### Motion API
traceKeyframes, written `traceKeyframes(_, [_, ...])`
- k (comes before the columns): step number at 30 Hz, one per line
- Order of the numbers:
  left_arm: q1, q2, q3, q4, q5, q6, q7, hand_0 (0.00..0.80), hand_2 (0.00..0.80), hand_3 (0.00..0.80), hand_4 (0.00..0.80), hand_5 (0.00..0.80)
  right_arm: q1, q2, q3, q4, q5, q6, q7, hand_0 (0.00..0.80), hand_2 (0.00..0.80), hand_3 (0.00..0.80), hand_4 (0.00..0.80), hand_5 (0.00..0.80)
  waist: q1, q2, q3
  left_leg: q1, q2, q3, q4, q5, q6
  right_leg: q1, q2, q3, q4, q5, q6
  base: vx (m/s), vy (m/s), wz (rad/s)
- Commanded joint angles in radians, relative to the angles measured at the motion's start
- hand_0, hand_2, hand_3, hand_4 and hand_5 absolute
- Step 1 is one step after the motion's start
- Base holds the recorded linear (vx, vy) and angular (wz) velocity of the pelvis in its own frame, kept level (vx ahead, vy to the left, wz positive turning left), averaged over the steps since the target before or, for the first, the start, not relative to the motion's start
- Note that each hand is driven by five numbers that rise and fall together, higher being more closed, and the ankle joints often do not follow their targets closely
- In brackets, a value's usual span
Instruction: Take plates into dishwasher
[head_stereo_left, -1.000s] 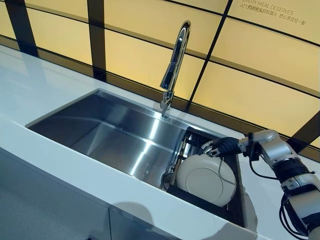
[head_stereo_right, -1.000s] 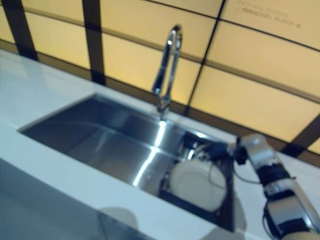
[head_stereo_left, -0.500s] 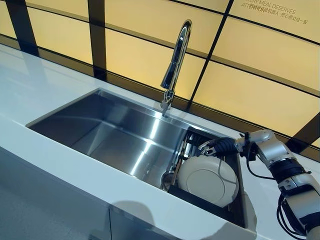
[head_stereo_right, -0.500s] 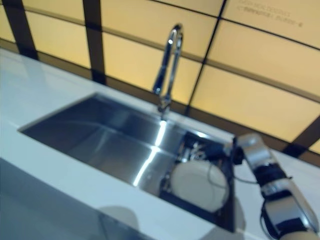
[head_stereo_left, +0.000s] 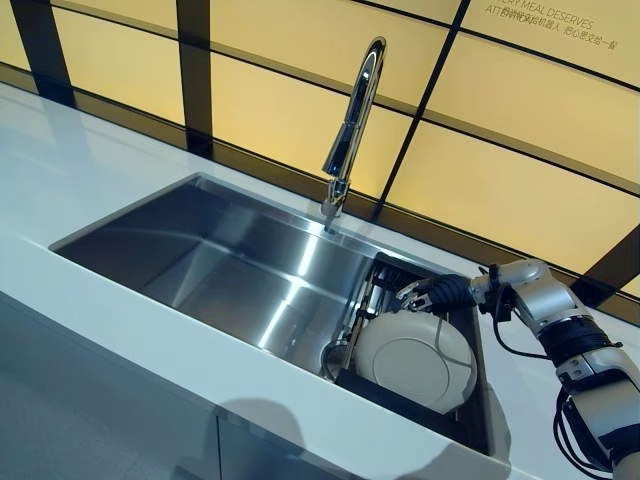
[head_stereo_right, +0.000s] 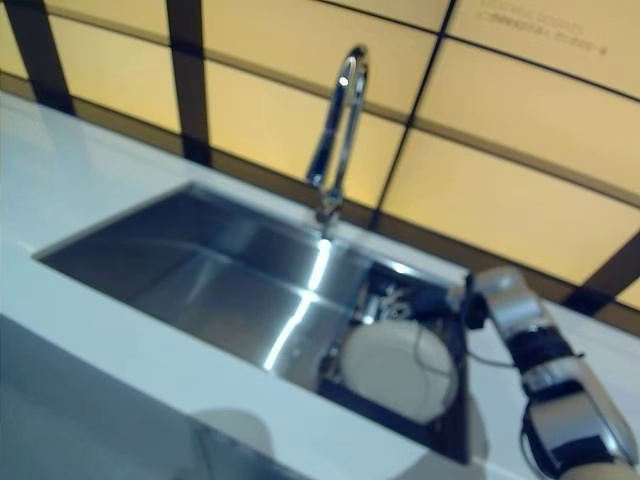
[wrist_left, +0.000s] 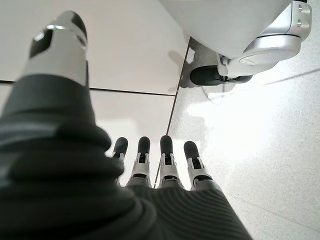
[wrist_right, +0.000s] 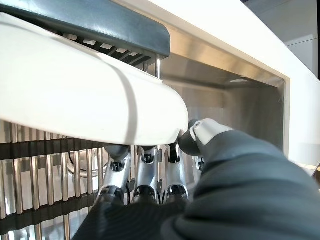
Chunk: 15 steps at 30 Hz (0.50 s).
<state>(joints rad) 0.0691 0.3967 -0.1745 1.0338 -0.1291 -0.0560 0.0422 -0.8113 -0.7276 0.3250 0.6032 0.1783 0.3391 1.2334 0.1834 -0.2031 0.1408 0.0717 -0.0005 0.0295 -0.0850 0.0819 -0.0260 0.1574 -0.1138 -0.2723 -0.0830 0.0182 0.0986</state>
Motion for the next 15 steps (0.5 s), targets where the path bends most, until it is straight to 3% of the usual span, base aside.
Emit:
traceKeyframes(1, [-0.044, -0.003, -0.001, 0.010, 0.047, -0.025, 0.013, 0.000, 0.000, 0.000, 0.000, 0.000, 0.043, -0.073, 0.131, -0.025, -0.025, 0.016, 0.032, 0.800, 0.800, 0.800, 0.800, 0.800, 0.016, 0.024, 0.028, 0.013, 0.002, 0.003, 0.006, -0.062, -0.002, -0.051, -0.016, -0.012, 0.076, 0.049, 0.040, 0.000, 0.000, 0.00])
traceKeyframes(4, [-0.045, -0.002, -0.002, 0.012, 0.044, -0.026, 0.013, 0.000, 0.000, 0.000, 0.000, 0.000, 0.038, -0.071, 0.134, -0.022, -0.029, 0.018, 0.038, 0.800, 0.800, 0.800, 0.800, 0.800, 0.016, 0.026, 0.029, 0.012, 0.001, 0.005, 0.007, -0.062, -0.001, -0.052, -0.016, -0.009, 0.077, 0.048, 0.040, 0.000, 0.000, 0.00])
traceKeyframes(5, [-0.045, -0.001, -0.002, 0.012, 0.043, -0.026, 0.012, 0.000, 0.000, 0.000, 0.000, 0.000, 0.038, -0.071, 0.135, -0.022, -0.032, 0.019, 0.037, 0.508, 0.508, 0.508, 0.508, 0.508, 0.016, 0.027, 0.029, 0.012, 0.002, 0.006, 0.007, -0.062, -0.001, -0.052, -0.016, -0.010, 0.078, 0.048, 0.040, 0.000, 0.000, 0.00])
traceKeyframes(6, [-0.045, -0.001, -0.002, 0.012, 0.043, -0.026, 0.012, 0.000, 0.000, 0.000, 0.000, 0.000, 0.040, -0.072, 0.135, -0.021, -0.033, 0.017, 0.038, 0.417, 0.417, 0.417, 0.417, 0.417, 0.015, 0.027, 0.029, 0.012, 0.002, 0.006, 0.007, -0.062, -0.001, -0.052, -0.016, -0.010, 0.078, 0.047, 0.040, 0.000, 0.000, 0.00])
traceKeyframes(7, [-0.045, -0.001, -0.001, 0.013, 0.044, -0.027, 0.012, 0.000, 0.000, 0.000, 0.000, 0.000, 0.041, -0.071, 0.134, -0.020, -0.036, 0.017, 0.045, 0.257, 0.257, 0.257, 0.257, 0.257, 0.015, 0.027, 0.029, 0.012, 0.002, 0.006, 0.007, -0.062, -0.001, -0.053, -0.016, -0.009, 0.079, 0.048, 0.041, 0.000, 0.000, 0.00])
traceKeyframes(8, [-0.047, -0.001, -0.001, 0.014, 0.045, -0.028, 0.010, 0.000, 0.000, 0.000, 0.000, 0.000, 0.041, -0.070, 0.134, -0.019, -0.040, 0.021, 0.053, 0.000, 0.000, 0.000, 0.000, 0.000, 0.014, 0.027, 0.030, 0.011, 0.001, 0.006, 0.008, -0.062, 0.000, -0.053, -0.016, -0.008, 0.078, 0.048, 0.040, 0.000, 0.000, 0.00])
traceKeyframes(15, [-0.050, 0.002, -0.002, 0.011, 0.043, -0.025, 0.010, 0.000, 0.000, 0.000, 0.000, 0.000, 0.054, -0.070, 0.132, -0.017, -0.058, 0.021, 0.075, 0.000, 0.000, 0.000, 0.000, 0.000, 0.013, 0.024, 0.032, 0.012, 0.001, 0.004, 0.006, -0.063, 0.000, -0.053, -0.013, -0.002, 0.069, 0.054, 0.042, 0.000, 0.000, 0.00])
